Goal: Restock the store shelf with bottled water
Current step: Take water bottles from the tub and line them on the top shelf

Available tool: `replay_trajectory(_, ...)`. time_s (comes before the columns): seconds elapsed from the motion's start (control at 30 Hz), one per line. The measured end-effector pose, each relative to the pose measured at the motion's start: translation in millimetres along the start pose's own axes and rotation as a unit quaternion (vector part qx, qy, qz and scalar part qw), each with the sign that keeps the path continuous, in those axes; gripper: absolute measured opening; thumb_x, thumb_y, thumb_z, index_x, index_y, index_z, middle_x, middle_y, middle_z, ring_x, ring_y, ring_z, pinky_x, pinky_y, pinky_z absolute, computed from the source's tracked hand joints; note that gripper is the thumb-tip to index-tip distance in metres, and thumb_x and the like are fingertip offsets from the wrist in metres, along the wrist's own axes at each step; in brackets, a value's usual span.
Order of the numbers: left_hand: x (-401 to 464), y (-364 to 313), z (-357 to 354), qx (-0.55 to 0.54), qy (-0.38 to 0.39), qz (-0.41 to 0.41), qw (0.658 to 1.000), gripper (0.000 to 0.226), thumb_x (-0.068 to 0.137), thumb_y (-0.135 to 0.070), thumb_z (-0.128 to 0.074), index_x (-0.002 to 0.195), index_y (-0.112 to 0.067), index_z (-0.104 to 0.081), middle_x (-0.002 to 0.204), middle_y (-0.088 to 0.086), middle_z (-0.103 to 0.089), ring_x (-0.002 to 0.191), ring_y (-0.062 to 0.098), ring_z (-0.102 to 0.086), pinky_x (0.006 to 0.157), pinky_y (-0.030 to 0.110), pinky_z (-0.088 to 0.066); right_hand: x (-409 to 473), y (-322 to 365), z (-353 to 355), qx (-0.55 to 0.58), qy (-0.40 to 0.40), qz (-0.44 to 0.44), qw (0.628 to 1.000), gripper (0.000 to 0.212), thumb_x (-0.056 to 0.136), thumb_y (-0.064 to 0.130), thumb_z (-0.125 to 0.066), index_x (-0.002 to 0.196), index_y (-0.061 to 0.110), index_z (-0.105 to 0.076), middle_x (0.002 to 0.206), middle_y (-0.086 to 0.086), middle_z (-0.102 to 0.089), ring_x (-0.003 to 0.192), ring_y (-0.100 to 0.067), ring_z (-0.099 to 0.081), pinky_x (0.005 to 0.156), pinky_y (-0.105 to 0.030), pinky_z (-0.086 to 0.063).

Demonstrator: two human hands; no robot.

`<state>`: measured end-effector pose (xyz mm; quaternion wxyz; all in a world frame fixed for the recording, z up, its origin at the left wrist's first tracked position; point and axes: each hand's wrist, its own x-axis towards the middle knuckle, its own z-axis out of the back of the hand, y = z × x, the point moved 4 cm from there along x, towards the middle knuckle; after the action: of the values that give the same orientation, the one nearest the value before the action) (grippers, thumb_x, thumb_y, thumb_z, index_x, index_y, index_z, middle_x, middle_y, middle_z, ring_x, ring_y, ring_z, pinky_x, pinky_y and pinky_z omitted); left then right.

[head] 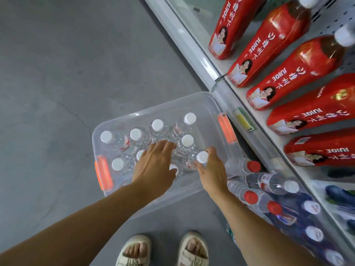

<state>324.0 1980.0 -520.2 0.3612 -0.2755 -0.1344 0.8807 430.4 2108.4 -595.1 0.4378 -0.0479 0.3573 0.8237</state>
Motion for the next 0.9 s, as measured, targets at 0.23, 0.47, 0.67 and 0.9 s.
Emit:
replay_trajectory(0.23,-9.9,-12.8,38.9,0.002,0.021,-0.001,1.0,0.061,0.086,-0.027,-0.064,0.138,-0.023,-0.033,0.146,-0.003,-0.037,0.13,0.019,-0.039,0.104,0.033,-0.037,-22.0,10.0,54.9,0.048,-0.029,0.016,0.998,0.032,0.085,0.021,-0.07,0.099,0.016,-0.041,0.091,-0.001,-0.059,0.086,-0.023,-0.06,0.068,-0.031,-0.046)
replay_trajectory(0.47,-35.4,-72.2,125.4,-0.036,0.054,-0.005,0.998,0.065,0.081,-0.022,-0.067,0.136,-0.023,-0.034,0.139,-0.001,-0.046,0.123,0.022,-0.046,0.093,0.032,-0.043,-62.3,86.2,191.3,0.115,-0.03,0.077,0.99,0.032,0.082,0.023,-0.072,0.096,0.015,-0.045,0.075,0.017,-0.052,0.067,0.001,-0.053,0.061,-0.015,-0.04)
replay_trajectory(0.67,-68.8,-135.1,226.4,-0.087,0.103,-0.047,0.99,0.074,0.073,-0.023,-0.076,0.135,-0.023,-0.036,0.137,0.0,-0.048,0.122,0.018,-0.048,0.097,0.026,-0.039,-101.1,183.6,329.4,0.173,-0.013,0.105,0.979,0.028,0.081,0.02,-0.073,0.102,0.018,-0.055,0.091,0.006,-0.063,0.084,-0.008,-0.06,0.074,-0.017,-0.047)
replay_trajectory(0.9,-115.3,-210.6,354.9,-0.158,0.101,-0.117,0.975,0.077,0.071,-0.023,-0.08,0.134,-0.026,-0.036,0.13,-0.002,-0.049,0.118,0.018,-0.049,0.098,0.029,-0.04,-160.3,300.4,475.9,0.208,-0.027,0.153,0.966,0.018,0.086,0.016,-0.067,0.102,0.018,-0.059,0.101,-0.004,-0.067,0.092,-0.014,-0.06,0.085,-0.026,-0.049)
